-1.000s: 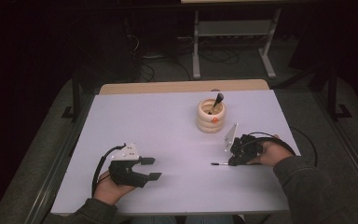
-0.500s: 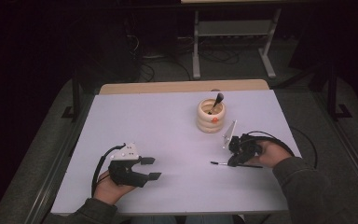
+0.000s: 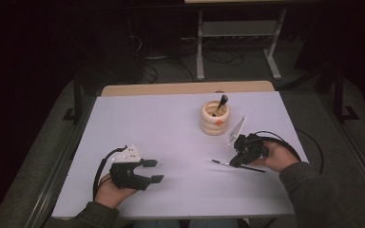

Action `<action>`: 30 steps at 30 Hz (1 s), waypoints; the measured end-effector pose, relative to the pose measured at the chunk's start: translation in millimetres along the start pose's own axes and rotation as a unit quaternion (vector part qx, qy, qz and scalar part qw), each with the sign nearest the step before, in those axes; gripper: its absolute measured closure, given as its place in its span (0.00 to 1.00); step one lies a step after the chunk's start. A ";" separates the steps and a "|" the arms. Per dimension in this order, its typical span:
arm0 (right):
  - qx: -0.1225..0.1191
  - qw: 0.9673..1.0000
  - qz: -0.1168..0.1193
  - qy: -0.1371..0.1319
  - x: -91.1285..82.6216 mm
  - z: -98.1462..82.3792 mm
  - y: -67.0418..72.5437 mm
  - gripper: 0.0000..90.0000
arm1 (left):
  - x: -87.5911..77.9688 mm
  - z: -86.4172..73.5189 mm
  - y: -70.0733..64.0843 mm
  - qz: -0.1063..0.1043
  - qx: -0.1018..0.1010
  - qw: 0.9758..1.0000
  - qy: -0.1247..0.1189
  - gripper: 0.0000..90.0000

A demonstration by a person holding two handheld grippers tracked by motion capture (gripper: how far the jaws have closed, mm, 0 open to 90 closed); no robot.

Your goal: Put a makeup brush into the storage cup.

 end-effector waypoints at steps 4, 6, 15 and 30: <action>0.005 1.000 0.004 -0.014 -4.9 5.9 4.5 0.94 | 0.3 0.0 -0.9 -0.001 -0.001 1.000 0.001 0.44; 0.008 0.999 0.006 -0.030 -8.6 11.2 6.4 0.94 | 0.3 0.2 -0.8 -0.002 0.000 1.000 0.001 0.44; 0.023 0.994 -0.001 -0.107 -29.7 36.7 12.1 0.94 | 1.4 1.6 -2.9 -0.007 0.002 1.000 0.000 0.44; 0.012 0.981 0.027 -0.190 -50.8 82.3 42.1 0.94 | 4.0 5.7 -7.3 -0.016 0.010 1.000 -0.003 0.45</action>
Point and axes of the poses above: each handheld gripper's, and its own axes: x roughly forward along the jaws, z roughly out of its top, y roughly to its left, the point moved 10 cm from there along x, roughly forward along the jaws, and after that the axes turned 14 degrees about -z, right-handed, at the moved point
